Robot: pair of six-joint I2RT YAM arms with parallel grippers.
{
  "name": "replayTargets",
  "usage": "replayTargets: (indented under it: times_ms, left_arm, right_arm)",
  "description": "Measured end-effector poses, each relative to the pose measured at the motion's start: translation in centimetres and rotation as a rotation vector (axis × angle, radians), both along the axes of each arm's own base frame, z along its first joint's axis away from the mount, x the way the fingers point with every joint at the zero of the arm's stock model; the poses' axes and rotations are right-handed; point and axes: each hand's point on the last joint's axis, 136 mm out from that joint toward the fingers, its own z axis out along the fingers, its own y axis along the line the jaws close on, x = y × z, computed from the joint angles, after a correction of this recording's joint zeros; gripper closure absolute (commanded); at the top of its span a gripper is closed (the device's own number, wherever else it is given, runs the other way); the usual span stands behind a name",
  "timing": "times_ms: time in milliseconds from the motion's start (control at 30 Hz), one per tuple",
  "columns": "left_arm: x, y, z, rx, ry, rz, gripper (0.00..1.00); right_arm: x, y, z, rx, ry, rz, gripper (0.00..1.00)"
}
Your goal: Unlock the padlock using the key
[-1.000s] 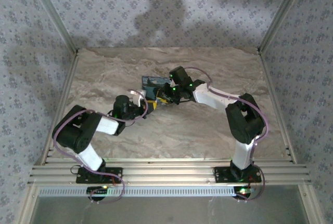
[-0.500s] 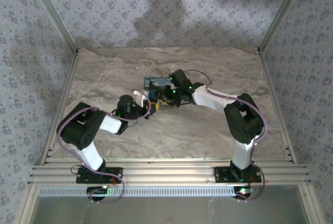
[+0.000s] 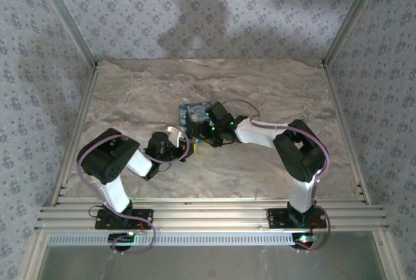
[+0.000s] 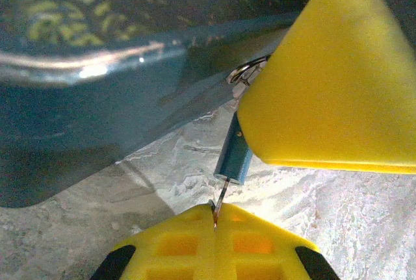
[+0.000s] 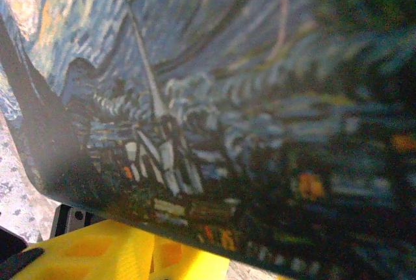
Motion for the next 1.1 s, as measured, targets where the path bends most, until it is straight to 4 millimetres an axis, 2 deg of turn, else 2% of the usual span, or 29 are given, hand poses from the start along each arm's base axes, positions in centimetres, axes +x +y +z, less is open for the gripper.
replayTargets:
  times_ms: [200,367,1100]
  left_arm:
    - [0.0,0.1,0.0,0.002,-0.002,0.006,1.00]
    - [0.0,0.1,-0.1,0.004,0.010,0.012,1.00]
    - [-1.3,-0.6,1.0,-0.055,0.144,0.008,1.00]
  right_arm:
    - [-0.2,-1.5,0.9,-0.016,-0.054,-0.044,0.42]
    - [0.1,-1.3,2.1,0.006,-0.108,-0.071,0.42]
    - [-1.0,-0.7,0.4,0.104,-0.105,-0.156,0.44]
